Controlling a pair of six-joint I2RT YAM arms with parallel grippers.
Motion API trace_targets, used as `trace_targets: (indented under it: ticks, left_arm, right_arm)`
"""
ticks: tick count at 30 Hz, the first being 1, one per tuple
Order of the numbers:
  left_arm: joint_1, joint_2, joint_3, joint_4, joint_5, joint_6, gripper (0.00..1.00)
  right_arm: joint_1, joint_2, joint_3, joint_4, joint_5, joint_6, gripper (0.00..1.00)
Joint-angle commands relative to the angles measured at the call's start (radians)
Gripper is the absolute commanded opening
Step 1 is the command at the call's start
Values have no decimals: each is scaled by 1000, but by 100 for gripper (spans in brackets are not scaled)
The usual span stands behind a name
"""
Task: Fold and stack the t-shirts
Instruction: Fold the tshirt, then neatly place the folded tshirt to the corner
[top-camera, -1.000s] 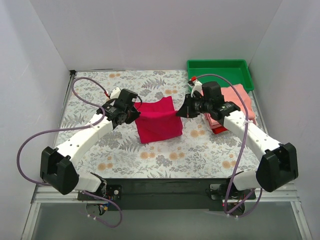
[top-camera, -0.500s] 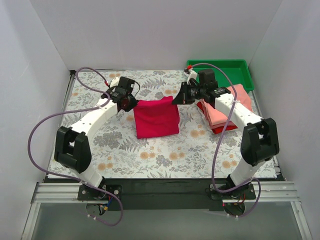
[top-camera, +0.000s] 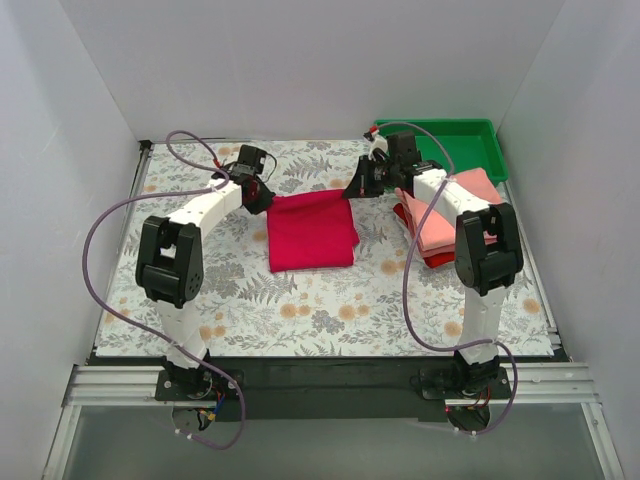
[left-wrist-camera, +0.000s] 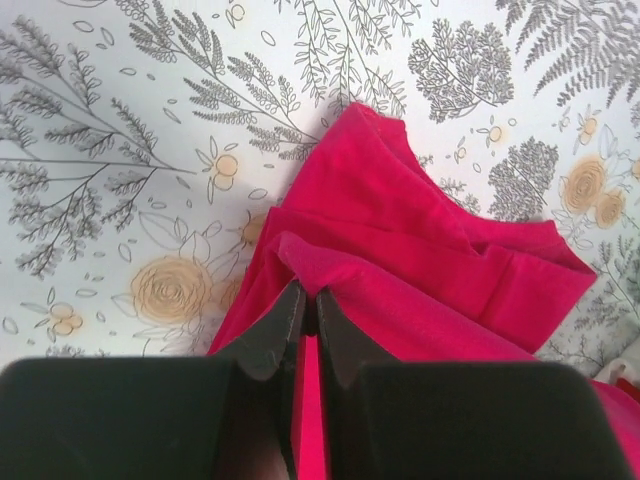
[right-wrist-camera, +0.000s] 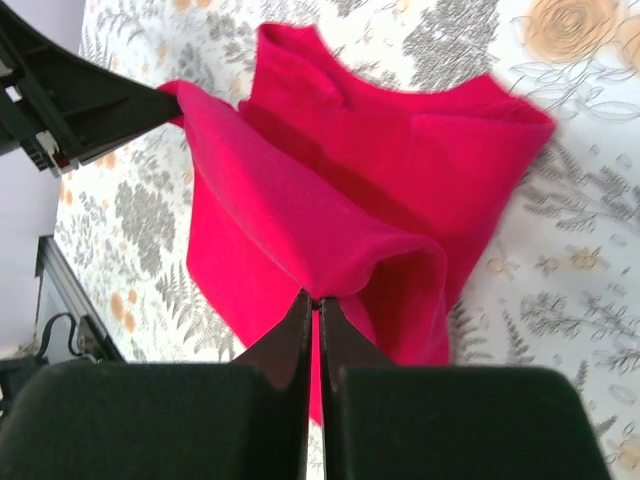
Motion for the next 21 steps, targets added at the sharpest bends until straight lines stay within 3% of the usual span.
trace_targets:
  ticks: [1,2,3,5,6,8,9,16,21]
  left_arm:
    - [26,47,69,16,-25,38,6]
    - [26,60,78,25,-22,45,11]
    - [28,70,86,31,-22,47,29]
    - [28,99,112,40,-26,57,52]
    - [29,110,124,39,-28,70,72]
    - [29,123,158,29,-40,77,82]
    - [29,121,167,26,-40,90,83]
    - [29,-35,74,38,9,84,86]
    - [23,-254,-185,74,32,36,87]
  right_arm:
    - [-27,69,109,26,25,-1,1]
    - [-32,85,123,26,23,-3,1]
    - [-32,101,141,25,26,-4,1]
    - [-35,138,182,26,40,-7,2]
    - [-38,155,195,25,57,-12,19]
    - [-39,164,219,23,68,-23,64]
    - [-39,160,221,22,75,-43,98]
    - [-30,25,36,31,144,-116,98]
    - [11,-36,-103,58,161,-155,98]
